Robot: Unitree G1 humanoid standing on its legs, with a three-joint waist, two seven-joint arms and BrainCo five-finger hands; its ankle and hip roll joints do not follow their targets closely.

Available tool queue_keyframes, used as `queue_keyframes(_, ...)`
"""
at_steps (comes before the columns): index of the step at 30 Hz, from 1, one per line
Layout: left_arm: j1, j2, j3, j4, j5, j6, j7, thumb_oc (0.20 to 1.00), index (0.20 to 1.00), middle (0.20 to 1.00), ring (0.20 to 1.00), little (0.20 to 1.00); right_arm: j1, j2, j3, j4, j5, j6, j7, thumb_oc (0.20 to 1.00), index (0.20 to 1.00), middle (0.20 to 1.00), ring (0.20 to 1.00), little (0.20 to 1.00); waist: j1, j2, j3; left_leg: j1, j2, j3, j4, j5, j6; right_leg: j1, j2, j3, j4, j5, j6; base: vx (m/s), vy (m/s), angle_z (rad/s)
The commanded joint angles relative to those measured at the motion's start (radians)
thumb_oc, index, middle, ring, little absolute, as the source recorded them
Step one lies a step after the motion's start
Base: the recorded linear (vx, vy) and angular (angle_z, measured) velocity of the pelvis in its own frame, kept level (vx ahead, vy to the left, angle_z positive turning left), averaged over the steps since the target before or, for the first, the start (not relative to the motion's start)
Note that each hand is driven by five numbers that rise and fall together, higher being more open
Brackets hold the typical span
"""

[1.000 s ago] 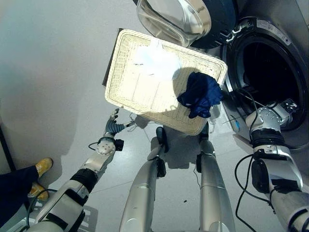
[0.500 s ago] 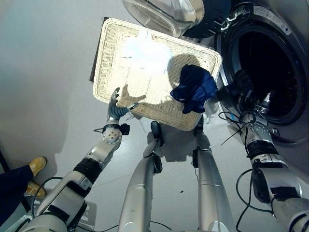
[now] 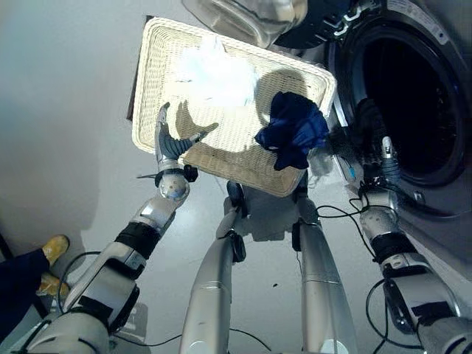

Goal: Put the clothes into the washing machine.

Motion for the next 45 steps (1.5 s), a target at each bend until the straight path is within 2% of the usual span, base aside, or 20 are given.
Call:
queue_keyframes(1, -0.03, 0.024, 0.052, 0.067, 0.023, 0.05, 0.039, 1.0, 1.0, 1.0, 1.0, 1.0, 0.113, 0.044, 0.035, -0.065, 0.175, 0.017, 0.083, 1.0, 1.0, 1.0, 1.0, 1.0, -0.032, 0.011, -0.018, -0.033, -0.048, 0.036, 0.117, -0.073, -0.049, -0.02, 0.101, -0.039, 0.063, -0.069, 0.002, 0.07, 0.154, -0.11)
queue_keyframes(2, -0.03, 0.018, 0.046, 0.082, 0.02, 0.058, 0.037, 1.0, 1.0, 1.0, 1.0, 1.0, 0.136, 0.057, 0.043, -0.061, 0.203, 0.022, 0.087, 1.0, 1.0, 1.0, 1.0, 1.0, -0.034, 0.011, -0.018, -0.008, -0.047, 0.026, 0.126, -0.101, -0.056, 0.002, 0.105, -0.033, 0.073, -0.096, 0.008, 0.07, 0.14, -0.13)
queue_keyframes(5, -0.068, 0.01, 0.035, 0.144, 0.001, 0.106, 0.018, 1.0, 1.0, 1.0, 1.0, 1.0, 0.187, 0.102, 0.066, -0.071, 0.285, 0.021, 0.093, 1.0, 1.0, 1.0, 1.0, 1.0, -0.058, 0.002, -0.018, -0.004, -0.043, 0.041, 0.145, -0.115, -0.056, 0.005, 0.108, -0.02, 0.078, -0.098, 0.009, 0.04, 0.113, -0.11)
queue_keyframes(9, -0.127, 0.01, 0.019, 0.213, -0.034, 0.158, 0.01, 1.0, 1.0, 1.0, 1.0, 1.0, 0.217, 0.133, 0.101, -0.08, 0.3, -0.002, 0.097, 1.0, 1.0, 1.0, 1.0, 1.0, -0.084, -0.009, -0.018, -0.007, -0.037, 0.06, 0.161, -0.122, -0.055, -0.001, 0.111, -0.003, 0.075, -0.093, 0.008, 0.01, 0.112, -0.11)
queue_keyframes(14, -0.205, 0.035, 0.022, 0.345, -0.079, 0.227, 0.015, 1.0, 1.0, 1.0, 1.0, 1.0, 0.247, 0.138, 0.202, -0.161, 0.103, -0.007, 0.069, 1.0, 1.0, 1.0, 1.0, 1.0, -0.126, -0.037, -0.018, -0.021, -0.026, 0.084, 0.195, -0.137, -0.056, -0.013, 0.115, 0.024, 0.054, -0.076, 0.006, 0.01, 0.102, -0.12)
queue_keyframes(24, -0.315, 0.109, 0.029, 0.537, -0.107, 0.311, 0.033, 1.0, 1.0, 1.0, 1.0, 1.0, 0.305, 0.117, 0.31, -0.248, 0.085, 0.04, 0.09, 1.0, 1.0, 1.0, 1.0, 1.0, -0.183, -0.087, -0.018, -0.072, -0.003, 0.094, 0.279, -0.189, -0.051, -0.056, 0.118, 0.059, 0.041, -0.057, 0.008, 0.01, 0.068, -0.09)
queue_keyframes(27, -0.384, 0.141, -0.003, 0.632, -0.115, 0.361, 0.018, 1.0, 1.0, 1.0, 1.0, 1.0, 0.327, 0.099, 0.342, -0.274, 0.077, 0.037, 0.106, 1.0, 1.0, 1.0, 1.0, 1.0, -0.209, -0.116, -0.018, -0.107, 0.004, 0.091, 0.324, -0.22, -0.044, -0.085, 0.122, 0.079, 0.047, -0.051, 0.011, 0.0, 0.083, -0.1)
queue_keyframes(30, -0.406, 0.148, -0.013, 0.665, -0.131, 0.353, 0.005, 1.0, 1.0, 1.0, 1.0, 1.0, 0.329, 0.095, 0.351, -0.272, 0.079, 0.033, 0.116, 1.0, 1.0, 1.0, 1.0, 1.0, -0.215, -0.126, -0.018, -0.118, 0.007, 0.089, 0.339, -0.23, -0.041, -0.094, 0.123, 0.083, 0.05, -0.048, 0.011, 0.0, 0.033, -0.16)
queue_keyframes(31, -0.419, 0.152, -0.016, 0.684, -0.135, 0.344, -0.009, 0.598, 0.598, 0.598, 0.598, 0.598, 0.334, 0.094, 0.356, -0.274, 0.08, 0.035, 0.124, 1.0, 1.0, 1.0, 1.0, 1.0, -0.219, -0.133, -0.018, -0.123, 0.008, 0.088, 0.346, -0.236, -0.04, -0.1, 0.125, 0.087, 0.051, -0.045, 0.012, 0.0, 0.0, 0.0)
queue_keyframes(32, -0.426, 0.153, -0.019, 0.691, -0.142, 0.338, -0.014, 0.492, 0.492, 0.492, 0.492, 0.492, 0.335, 0.092, 0.359, -0.276, 0.08, 0.035, 0.127, 1.0, 1.0, 1.0, 1.0, 1.0, -0.221, -0.136, -0.018, -0.127, 0.008, 0.087, 0.351, -0.239, -0.039, -0.103, 0.125, 0.088, 0.051, -0.043, 0.012, 0.0, 0.05, 0.0)
queue_keyframes(33, -0.443, 0.152, -0.015, 0.699, -0.198, 0.297, -0.015, 0.2, 0.2, 0.2, 0.2, 0.2, 0.335, 0.09, 0.367, -0.285, 0.058, 0.041, 0.131, 1.0, 1.0, 1.0, 1.0, 1.0, -0.225, -0.143, -0.018, -0.133, 0.007, 0.084, 0.358, -0.247, -0.037, -0.111, 0.128, 0.095, 0.048, -0.037, 0.012, 0.0, 0.045, -0.01)
queue_keyframes(34, -0.452, 0.151, -0.009, 0.7, -0.237, 0.265, -0.009, 0.2, 0.2, 0.2, 0.2, 0.2, 0.334, 0.089, 0.374, -0.292, 0.041, 0.039, 0.13, 1.0, 1.0, 1.0, 1.0, 1.0, -0.226, -0.147, -0.018, -0.135, 0.006, 0.083, 0.362, -0.251, -0.036, -0.114, 0.129, 0.098, 0.047, -0.034, 0.012, 0.0, 0.037, -0.02)
queue_keyframes(35, -0.452, 0.151, -0.01, 0.702, -0.239, 0.263, -0.009, 0.2, 0.2, 0.2, 0.2, 0.2, 0.334, 0.089, 0.374, -0.293, 0.04, 0.039, 0.129, 1.0, 1.0, 1.0, 1.0, 1.0, -0.226, -0.147, -0.018, -0.135, 0.006, 0.084, 0.363, -0.251, -0.036, -0.114, 0.129, 0.098, 0.047, -0.034, 0.012, 0.0, 0.0, 0.0)
queue_keyframes(36, -0.462, 0.147, 0.019, 0.699, -0.316, 0.184, -0.005, 0.2, 0.2, 0.2, 0.2, 0.2, 0.333, 0.089, 0.386, -0.306, -0.001, 0.037, 0.131, 1.0, 1.0, 1.0, 1.0, 1.0, -0.227, -0.152, -0.018, -0.14, 0.004, 0.079, 0.366, -0.256, -0.036, -0.119, 0.132, 0.104, 0.044, -0.031, 0.012, 0.0, 0.0, 0.0)
queue_keyframes(37, -0.462, 0.147, 0.022, 0.7, -0.322, 0.176, -0.005, 0.2, 0.2, 0.2, 0.2, 0.2, 0.333, 0.089, 0.387, -0.308, -0.007, 0.038, 0.131, 1.0, 1.0, 1.0, 1.0, 1.0, -0.227, -0.152, -0.018, -0.14, 0.004, 0.079, 0.366, -0.257, -0.036, -0.119, 0.132, 0.104, 0.044, -0.031, 0.012, 0.0, 0.0, 0.0)
queue_keyframes(39, -0.477, 0.14, 0.074, 0.683, -0.432, 0.017, 0.001, 0.2, 0.2, 0.2, 0.2, 0.2, 0.33, 0.092, 0.403, -0.33, -0.051, 0.034, 0.131, 1.0, 1.0, 1.0, 1.0, 1.0, -0.226, -0.161, -0.018, -0.143, 0.002, 0.07, 0.367, -0.262, -0.035, -0.123, 0.136, 0.11, 0.039, -0.029, 0.01, 0.0, 0.0, 0.0)
queue_keyframes(40, -0.48, 0.137, 0.085, 0.675, -0.447, -0.016, 0.0, 0.2, 0.2, 0.2, 0.2, 0.2, 0.33, 0.093, 0.405, -0.335, -0.059, 0.035, 0.128, 1.0, 1.0, 1.0, 1.0, 1.0, -0.226, -0.163, -0.018, -0.145, 0.0, 0.067, 0.368, -0.264, -0.035, -0.125, 0.137, 0.111, 0.039, -0.028, 0.009, 0.0, 0.0, 0.0)
queue_keyframes(41, -0.485, 0.129, 0.114, 0.653, -0.493, -0.13, -0.003, 0.2, 0.2, 0.2, 0.2, 0.2, 0.326, 0.096, 0.41, -0.345, -0.085, 0.038, 0.12, 1.0, 1.0, 1.0, 1.0, 1.0, -0.226, -0.167, -0.018, -0.148, -0.002, 0.061, 0.372, -0.27, -0.034, -0.128, 0.139, 0.113, 0.04, -0.028, 0.008, 0.0, 0.0, 0.0)
queue_keyframes(45, -0.485, 0.106, 0.132, 0.589, -0.508, -0.249, -0.002, 0.2, 0.2, 0.2, 0.2, 0.2, 0.329, 0.109, 0.419, -0.362, -0.112, 0.04, 0.095, 1.0, 1.0, 1.0, 1.0, 1.0, -0.224, -0.175, -0.018, -0.148, -0.008, 0.052, 0.371, -0.274, -0.033, -0.127, 0.146, 0.115, 0.034, -0.021, 0.005, 0.0, 0.0, 0.0)
